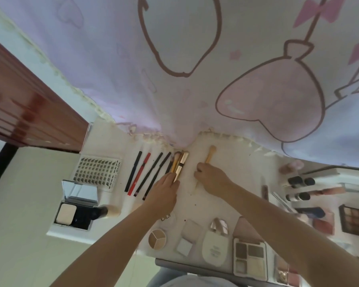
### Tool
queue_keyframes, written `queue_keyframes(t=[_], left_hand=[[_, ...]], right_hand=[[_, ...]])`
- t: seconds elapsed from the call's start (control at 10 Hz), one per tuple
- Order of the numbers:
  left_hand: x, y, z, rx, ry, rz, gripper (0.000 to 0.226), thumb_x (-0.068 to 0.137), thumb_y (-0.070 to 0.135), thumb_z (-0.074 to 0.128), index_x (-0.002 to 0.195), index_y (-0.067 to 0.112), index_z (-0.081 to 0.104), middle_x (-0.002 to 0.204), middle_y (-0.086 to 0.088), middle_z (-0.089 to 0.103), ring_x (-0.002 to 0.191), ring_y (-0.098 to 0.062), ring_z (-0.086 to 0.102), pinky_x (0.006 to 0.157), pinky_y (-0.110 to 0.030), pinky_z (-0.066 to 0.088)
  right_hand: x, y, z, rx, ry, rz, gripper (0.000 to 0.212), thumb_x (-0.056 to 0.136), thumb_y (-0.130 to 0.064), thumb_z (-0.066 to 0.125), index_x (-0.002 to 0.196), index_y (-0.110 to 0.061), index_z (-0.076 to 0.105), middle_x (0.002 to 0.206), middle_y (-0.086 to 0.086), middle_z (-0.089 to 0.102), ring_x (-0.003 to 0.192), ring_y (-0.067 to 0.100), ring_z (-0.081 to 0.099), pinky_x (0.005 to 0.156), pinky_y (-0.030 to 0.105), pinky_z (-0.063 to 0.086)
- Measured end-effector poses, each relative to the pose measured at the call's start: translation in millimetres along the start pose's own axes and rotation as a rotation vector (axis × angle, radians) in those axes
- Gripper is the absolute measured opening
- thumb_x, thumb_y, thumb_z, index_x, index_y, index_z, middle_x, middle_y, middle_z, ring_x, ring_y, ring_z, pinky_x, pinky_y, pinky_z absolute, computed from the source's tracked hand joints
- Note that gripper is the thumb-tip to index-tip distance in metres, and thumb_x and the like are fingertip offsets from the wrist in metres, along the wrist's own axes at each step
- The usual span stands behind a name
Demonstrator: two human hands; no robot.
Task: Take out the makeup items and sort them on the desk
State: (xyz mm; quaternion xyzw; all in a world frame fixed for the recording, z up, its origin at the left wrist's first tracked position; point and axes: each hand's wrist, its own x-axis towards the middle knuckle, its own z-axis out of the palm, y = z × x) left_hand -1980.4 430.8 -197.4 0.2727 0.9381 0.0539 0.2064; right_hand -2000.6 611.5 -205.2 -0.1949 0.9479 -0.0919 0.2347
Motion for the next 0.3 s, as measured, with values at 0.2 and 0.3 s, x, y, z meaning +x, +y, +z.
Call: queue_keyframes(t=[0.2, 0.3], left_hand=[[0, 1, 5, -0.048, 0.010, -0.007, 0.045, 0.091, 0.013, 0.049, 0.133, -0.002, 0.042, 0.146, -0.019, 0.029, 0.139, -0.030, 0.025, 0.112, -0.035, 0.027], [2, -1, 15, -0.038, 0.050, 0.025, 0.047, 0.056, 0.008, 0.083, 0.097, -0.005, 0.066, 0.108, -0.025, 0.063, 0.101, -0.041, 0.063, 0.079, -0.042, 0.054]], right_hand=[[-4, -14, 12, 0.276, -0.020, -0.009, 0.037, 0.089, 0.005, 0.038, 0.122, -0.001, 0.053, 0.121, 0.019, 0.049, 0.107, 0.032, 0.051, 0.085, 0.037, 0.041], [-12, -7, 11, 0.311, 0.077, 0.000, 0.037, 0.089, 0.003, 0.038, 0.122, -0.001, 0.055, 0.123, 0.021, 0.050, 0.109, 0.033, 0.051, 0.090, 0.039, 0.043]])
